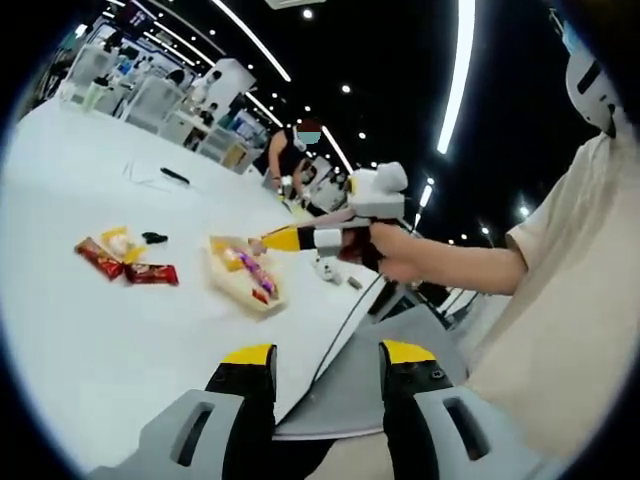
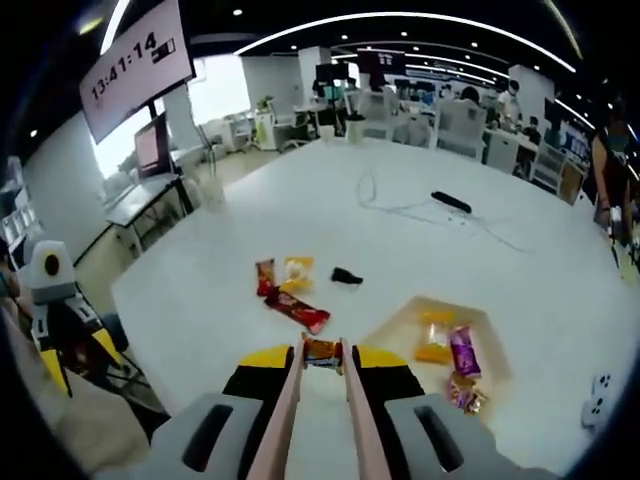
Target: Place the target food into the container with the food tongs after gripping and lifting it, then release it inside without dropping or visibly crushing the food.
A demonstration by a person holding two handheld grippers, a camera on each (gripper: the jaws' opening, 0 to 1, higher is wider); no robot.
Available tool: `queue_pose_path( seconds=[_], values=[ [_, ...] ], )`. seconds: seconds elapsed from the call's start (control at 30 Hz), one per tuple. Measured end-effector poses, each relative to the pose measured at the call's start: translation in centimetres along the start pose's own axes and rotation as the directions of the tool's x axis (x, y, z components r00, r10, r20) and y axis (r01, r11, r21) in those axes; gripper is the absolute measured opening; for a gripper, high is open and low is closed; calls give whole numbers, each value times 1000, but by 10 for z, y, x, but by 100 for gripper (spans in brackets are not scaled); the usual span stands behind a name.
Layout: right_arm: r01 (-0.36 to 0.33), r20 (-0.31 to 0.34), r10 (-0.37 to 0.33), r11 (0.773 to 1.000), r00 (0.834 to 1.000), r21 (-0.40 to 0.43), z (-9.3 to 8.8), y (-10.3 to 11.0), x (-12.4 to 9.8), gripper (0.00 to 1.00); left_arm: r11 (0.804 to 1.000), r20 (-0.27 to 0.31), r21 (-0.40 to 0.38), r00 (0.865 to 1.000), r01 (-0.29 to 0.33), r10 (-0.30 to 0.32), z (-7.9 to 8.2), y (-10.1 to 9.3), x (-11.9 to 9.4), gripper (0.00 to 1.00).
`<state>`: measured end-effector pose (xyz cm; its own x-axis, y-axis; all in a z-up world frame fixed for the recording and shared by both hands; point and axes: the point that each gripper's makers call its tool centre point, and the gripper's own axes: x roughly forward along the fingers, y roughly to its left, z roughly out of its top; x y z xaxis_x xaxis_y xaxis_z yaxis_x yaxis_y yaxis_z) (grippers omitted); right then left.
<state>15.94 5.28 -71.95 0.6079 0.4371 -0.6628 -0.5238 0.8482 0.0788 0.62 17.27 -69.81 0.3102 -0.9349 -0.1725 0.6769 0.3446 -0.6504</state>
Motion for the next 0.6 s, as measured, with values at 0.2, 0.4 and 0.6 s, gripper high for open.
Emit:
queue_pose_path(
  seconds=[0.2, 0.4, 0.6],
  values=[
    [33, 24, -33, 999, 999, 1, 9, -13, -11, 22, 1000, -9, 0, 1000, 12, -12, -2, -3, 4, 40],
    [67, 53, -67, 998, 996, 10, 17, -28, -22, 22, 999, -34, 20, 999, 36, -35, 0, -5, 8, 40],
    [95, 71, -96, 995, 993, 19, 20, -38, -32, 22, 998, -47, 30, 998, 50, -49, 0, -8, 13, 40]
  ],
)
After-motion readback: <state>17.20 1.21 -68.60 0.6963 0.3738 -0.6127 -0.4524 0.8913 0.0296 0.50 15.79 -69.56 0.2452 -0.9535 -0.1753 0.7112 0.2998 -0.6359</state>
